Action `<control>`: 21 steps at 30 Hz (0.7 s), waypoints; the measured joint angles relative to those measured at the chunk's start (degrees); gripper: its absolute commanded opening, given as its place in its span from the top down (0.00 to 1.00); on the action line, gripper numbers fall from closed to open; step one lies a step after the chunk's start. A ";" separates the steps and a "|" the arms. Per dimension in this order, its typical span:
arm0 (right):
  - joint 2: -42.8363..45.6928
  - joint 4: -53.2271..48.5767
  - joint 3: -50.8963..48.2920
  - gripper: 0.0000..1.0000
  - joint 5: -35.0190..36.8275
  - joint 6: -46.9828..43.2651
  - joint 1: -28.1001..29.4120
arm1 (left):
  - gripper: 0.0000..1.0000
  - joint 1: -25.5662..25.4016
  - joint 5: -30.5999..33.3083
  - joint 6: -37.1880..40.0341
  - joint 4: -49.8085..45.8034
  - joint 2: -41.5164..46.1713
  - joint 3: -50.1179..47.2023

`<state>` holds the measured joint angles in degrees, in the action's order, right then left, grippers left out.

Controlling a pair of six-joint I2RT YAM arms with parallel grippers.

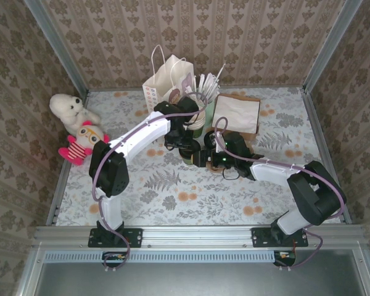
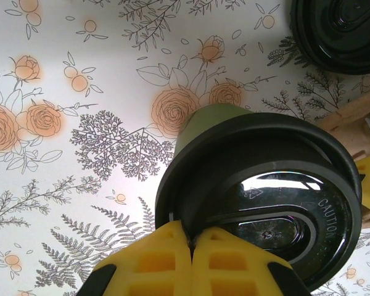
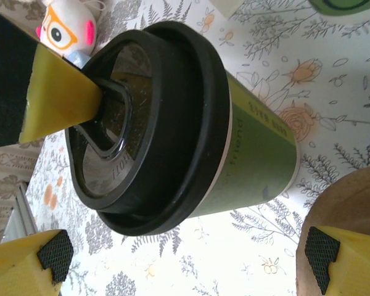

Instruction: Pack the takeout coffee

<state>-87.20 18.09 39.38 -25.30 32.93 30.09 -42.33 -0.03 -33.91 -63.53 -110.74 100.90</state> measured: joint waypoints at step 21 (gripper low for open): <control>-3.54 7.48 -2.27 0.01 6.43 0.50 2.14 | 1.00 0.74 -1.03 0.02 4.24 0.57 -2.80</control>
<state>-90.74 25.56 37.10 -18.87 33.43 32.23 -41.58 -1.06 -33.89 -59.29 -110.17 98.10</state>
